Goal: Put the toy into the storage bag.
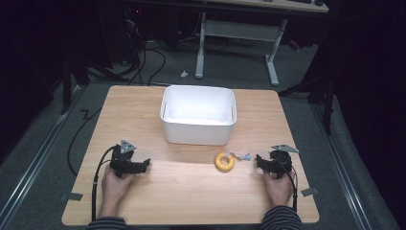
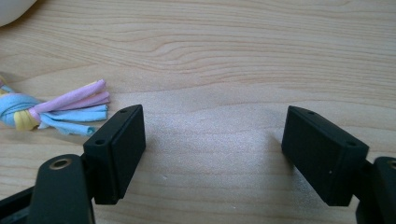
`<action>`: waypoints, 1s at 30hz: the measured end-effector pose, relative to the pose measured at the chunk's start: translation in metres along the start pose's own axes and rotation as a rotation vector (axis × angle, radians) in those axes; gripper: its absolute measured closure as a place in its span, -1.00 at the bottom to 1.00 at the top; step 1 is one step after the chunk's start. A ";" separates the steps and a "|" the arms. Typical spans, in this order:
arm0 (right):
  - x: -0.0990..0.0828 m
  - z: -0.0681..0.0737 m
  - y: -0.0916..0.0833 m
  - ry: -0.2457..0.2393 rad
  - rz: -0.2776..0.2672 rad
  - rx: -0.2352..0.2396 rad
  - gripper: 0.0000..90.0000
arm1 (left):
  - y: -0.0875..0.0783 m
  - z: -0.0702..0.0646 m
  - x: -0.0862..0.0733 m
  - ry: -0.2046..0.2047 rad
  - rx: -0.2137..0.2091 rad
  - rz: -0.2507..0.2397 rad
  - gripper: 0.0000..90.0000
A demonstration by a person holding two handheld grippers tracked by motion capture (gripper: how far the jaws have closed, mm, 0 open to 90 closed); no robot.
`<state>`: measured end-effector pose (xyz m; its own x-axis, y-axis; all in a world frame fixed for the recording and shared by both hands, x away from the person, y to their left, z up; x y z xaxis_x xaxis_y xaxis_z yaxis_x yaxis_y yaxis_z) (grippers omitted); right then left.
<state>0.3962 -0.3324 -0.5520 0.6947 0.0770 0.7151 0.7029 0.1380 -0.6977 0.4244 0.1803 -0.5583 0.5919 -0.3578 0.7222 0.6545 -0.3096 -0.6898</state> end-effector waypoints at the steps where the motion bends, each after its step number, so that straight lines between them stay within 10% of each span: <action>1: 0.000 0.000 0.000 0.001 0.000 -0.001 -0.51 | 0.000 0.000 0.000 0.000 0.000 0.000 -0.74; 30: 0.000 0.000 0.000 0.008 0.001 -0.008 -0.54 | 0.000 -0.001 0.000 0.010 -0.015 -0.008 -0.69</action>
<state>0.3967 -0.3324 -0.5519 0.6965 0.0694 0.7142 0.7035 0.1302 -0.6987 0.4238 0.1797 -0.5581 0.5818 -0.3641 0.7273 0.6522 -0.3254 -0.6847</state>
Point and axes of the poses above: each handheld gripper's, and its own axes: y roughly forward along the jaws, x roughly out of its top, z roughly to its left, the point moved 3 cm from there along y, roughly forward along the jaws, and after that the axes turned 5 degrees about x, right-handed, at the moved point
